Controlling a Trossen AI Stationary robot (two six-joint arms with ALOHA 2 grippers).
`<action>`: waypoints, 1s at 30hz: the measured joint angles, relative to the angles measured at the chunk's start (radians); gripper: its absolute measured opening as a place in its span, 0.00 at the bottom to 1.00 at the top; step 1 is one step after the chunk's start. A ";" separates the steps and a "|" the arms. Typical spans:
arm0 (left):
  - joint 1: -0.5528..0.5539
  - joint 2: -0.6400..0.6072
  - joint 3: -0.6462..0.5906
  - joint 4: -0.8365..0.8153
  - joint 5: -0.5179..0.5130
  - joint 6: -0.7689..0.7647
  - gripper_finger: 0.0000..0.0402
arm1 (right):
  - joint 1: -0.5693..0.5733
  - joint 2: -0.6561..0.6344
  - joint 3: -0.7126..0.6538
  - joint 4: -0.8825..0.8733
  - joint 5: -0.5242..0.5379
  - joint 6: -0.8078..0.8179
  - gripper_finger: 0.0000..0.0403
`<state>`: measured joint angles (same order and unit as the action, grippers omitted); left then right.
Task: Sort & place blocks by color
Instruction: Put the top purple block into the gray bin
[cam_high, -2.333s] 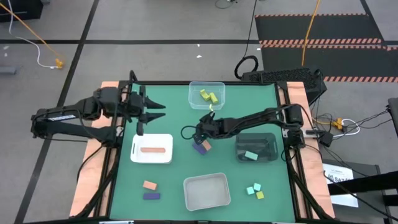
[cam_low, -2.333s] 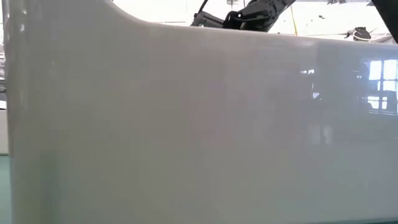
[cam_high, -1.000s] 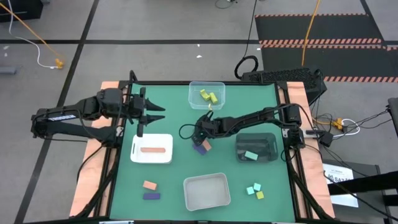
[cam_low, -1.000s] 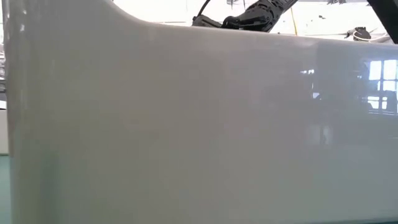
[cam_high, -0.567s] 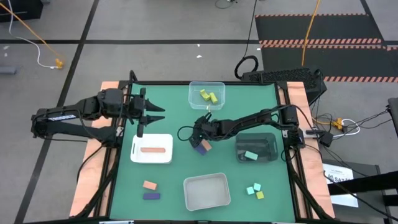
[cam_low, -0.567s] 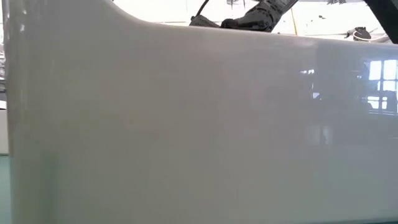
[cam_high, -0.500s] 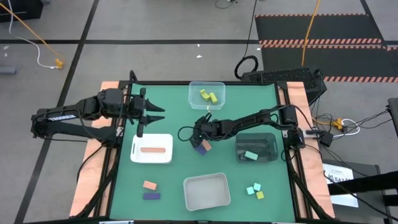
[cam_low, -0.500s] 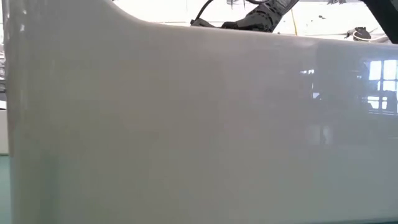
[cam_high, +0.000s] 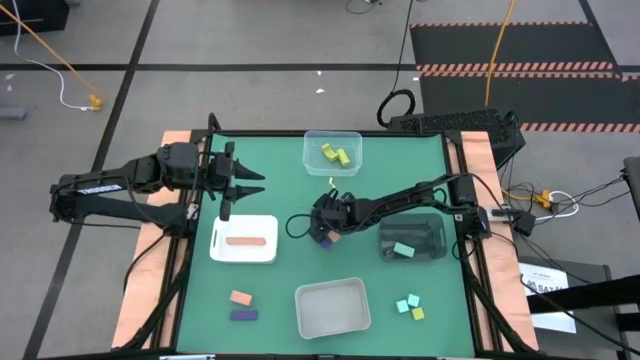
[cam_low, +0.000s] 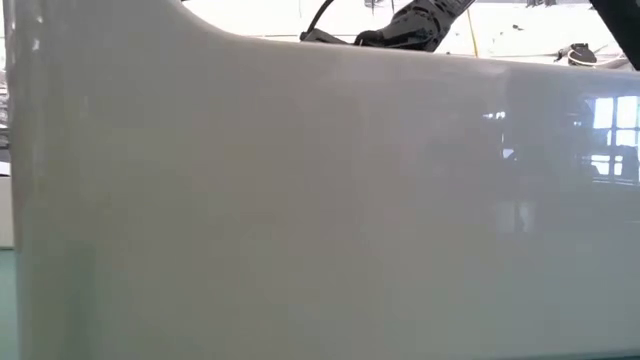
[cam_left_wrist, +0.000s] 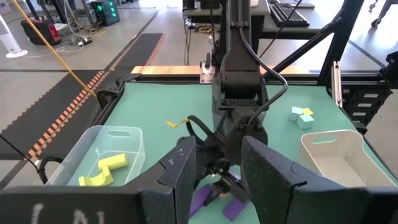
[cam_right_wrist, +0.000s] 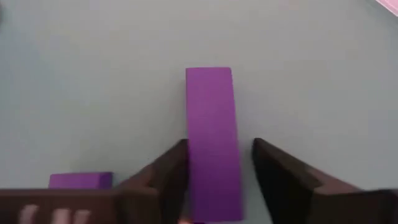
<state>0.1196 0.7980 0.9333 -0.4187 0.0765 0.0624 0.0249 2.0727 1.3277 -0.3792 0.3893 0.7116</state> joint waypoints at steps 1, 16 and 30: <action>0.000 0.000 0.000 0.000 0.000 0.000 0.33 | -0.002 0.000 0.000 -0.003 0.000 0.000 0.35; 0.000 0.000 0.000 -0.006 -0.001 0.004 0.33 | -0.030 -0.142 -0.008 0.074 -0.050 -0.056 0.21; 0.005 0.001 0.000 -0.065 -0.046 -0.094 0.33 | 0.030 -0.426 -0.005 0.269 -0.022 -0.449 0.21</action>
<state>0.1242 0.7985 0.9329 -0.4841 0.0306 -0.0315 0.0547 1.6471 1.3224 -0.1105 0.3673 0.2622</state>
